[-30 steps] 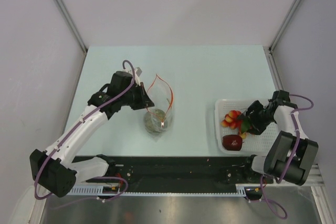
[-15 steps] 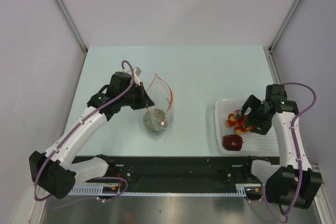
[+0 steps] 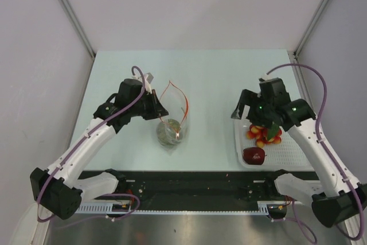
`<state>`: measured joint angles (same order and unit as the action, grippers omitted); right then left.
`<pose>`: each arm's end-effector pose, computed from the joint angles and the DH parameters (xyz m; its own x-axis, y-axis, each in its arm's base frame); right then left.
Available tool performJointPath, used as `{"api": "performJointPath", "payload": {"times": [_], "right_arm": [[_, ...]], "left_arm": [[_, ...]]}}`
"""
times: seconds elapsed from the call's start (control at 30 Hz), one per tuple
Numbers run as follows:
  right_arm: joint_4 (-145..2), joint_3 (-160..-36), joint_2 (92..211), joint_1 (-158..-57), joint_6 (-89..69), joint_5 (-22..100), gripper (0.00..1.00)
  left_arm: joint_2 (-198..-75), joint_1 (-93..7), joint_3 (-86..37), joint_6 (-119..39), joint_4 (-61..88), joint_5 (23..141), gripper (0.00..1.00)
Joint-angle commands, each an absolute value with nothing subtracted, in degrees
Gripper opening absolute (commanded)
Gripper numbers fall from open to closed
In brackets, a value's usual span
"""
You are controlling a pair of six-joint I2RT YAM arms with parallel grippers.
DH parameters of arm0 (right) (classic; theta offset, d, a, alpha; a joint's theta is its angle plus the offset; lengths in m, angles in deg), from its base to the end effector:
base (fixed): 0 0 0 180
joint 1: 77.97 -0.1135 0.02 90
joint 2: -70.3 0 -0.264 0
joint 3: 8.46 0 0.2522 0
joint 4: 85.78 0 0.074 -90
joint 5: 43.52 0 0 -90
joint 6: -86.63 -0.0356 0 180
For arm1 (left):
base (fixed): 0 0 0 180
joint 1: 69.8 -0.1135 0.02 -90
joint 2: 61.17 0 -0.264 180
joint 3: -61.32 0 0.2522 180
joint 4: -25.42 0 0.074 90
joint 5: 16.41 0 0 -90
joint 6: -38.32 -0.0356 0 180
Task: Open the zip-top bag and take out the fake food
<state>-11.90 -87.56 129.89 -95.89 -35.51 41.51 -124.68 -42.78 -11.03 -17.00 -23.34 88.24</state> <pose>0.1778 0.0607 0.3364 -0.8435 0.2843 -0.4558 0.1112 0.9225 0.3695 0.2049 -0.1146 0.3190 -0.8185 -0.2005 -0.5383 0.1783 0.8022 -0.5698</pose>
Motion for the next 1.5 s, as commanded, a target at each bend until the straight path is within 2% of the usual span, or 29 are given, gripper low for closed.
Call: {"api": "performJointPath", "payload": {"times": [0.0, 0.13, 0.3, 0.4, 0.43, 0.5, 0.53, 0.63, 0.77, 0.97, 1.47], "right_arm": [[-20.7, -94.6, 133.3, -107.8, -40.1, 46.4, 0.97], [-25.2, -101.7, 140.4, -118.5, -39.8, 52.2, 0.94], [-25.1, -114.2, 151.1, -128.5, -33.9, 56.8, 0.86], [-24.5, -123.4, 158.6, -131.6, -30.5, 57.1, 0.75], [-24.5, -126.6, 162.0, -132.1, -30.3, 57.3, 0.66], [-23.1, -130.0, 165.4, -132.8, -30.0, 57.4, 0.54], [-22.3, -132.8, 168.1, -132.8, -30.2, 57.5, 0.44], [-21.0, -134.9, 171.4, -133.3, -30.3, 57.2, 0.31], [-18.9, -136.2, 175.2, -133.4, -31.5, 58.4, 0.21], [-13.4, -136.6, 180.0, -133.3, -32.3, 60.4, 0.17], [-8.2, -131.0, 182.4, -131.8, -35.2, 67.5, 0.22]], "left_arm": [[-122.7, -42.9, -11.2, -16.3, -22.2, 89.4, 0.0], [-122.2, -42.9, -11.0, -16.3, -22.4, 89.3, 0.0], [-121.0, -42.9, -9.8, -16.1, -21.7, 88.6, 0.0], [-120.4, -42.9, -9.0, -15.5, -20.9, 89.0, 0.0], [-120.1, -43.0, -8.9, -15.2, -20.9, 89.1, 0.0], [-119.4, -43.0, -8.1, -14.9, -20.3, 89.6, 0.0], [-119.1, -43.0, -7.8, -14.9, -20.2, 89.6, 0.0], [-119.3, -43.0, -6.9, -15.3, -20.0, 90.5, 0.0], [-120.4, -43.0, -7.9, -14.7, -20.5, 91.8, 0.0], [-120.0, -42.9, -6.1, -14.1, -18.7, 92.7, 0.0], [-123.7, -43.0, -2.5, -10.5, -8.5, 98.0, 0.0]]}}
